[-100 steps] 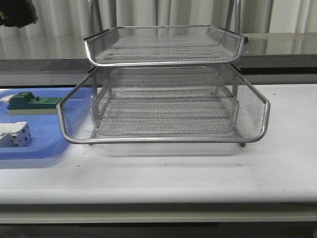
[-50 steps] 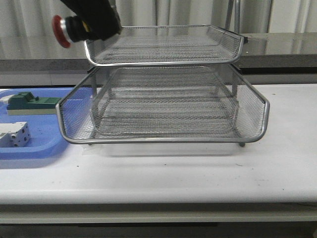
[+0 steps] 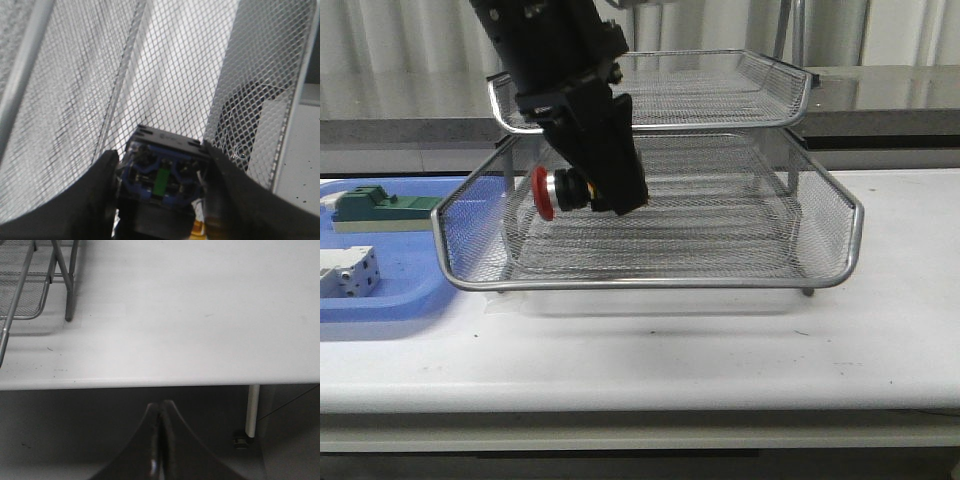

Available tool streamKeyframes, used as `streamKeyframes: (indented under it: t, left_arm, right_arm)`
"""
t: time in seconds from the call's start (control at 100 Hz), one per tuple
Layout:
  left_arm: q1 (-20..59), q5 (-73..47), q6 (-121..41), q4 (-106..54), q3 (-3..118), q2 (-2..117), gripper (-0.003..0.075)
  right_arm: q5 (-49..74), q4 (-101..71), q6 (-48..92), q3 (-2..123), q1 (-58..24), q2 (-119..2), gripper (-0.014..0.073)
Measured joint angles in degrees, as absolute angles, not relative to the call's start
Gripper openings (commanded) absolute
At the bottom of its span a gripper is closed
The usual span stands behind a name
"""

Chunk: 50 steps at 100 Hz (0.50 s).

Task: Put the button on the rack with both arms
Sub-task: 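Lower the button into the pulled-out middle tray and open the left gripper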

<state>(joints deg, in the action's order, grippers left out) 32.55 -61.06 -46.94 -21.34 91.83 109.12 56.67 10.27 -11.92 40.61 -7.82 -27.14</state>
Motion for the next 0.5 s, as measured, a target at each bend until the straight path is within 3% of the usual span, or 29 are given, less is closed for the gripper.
streamKeyframes:
  t: [0.13,0.27,0.38,0.5]
  left_arm:
    - [32.6,-59.7,-46.9,-21.2,91.8,110.5,0.0026]
    - [32.6,-59.3,-46.9,-21.2,91.8,110.5,0.02]
    - [32.6,-59.2,-46.9,-21.2,91.8,110.5,0.0384]
    - [32.6,-59.2,-46.9,-21.2,91.8,110.5,0.0487]
  right_arm:
    - [56.7,10.3,-11.9,40.6,-7.8,-27.1,-0.0068]
    - [56.7,10.3,-11.9,40.6,-7.8,-27.1,-0.0068]
    - [56.7,10.3,-11.9,40.6,-7.8,-27.1,-0.0068]
    - [56.7,10.3,-11.9,40.6,-7.8,-27.1,-0.0068]
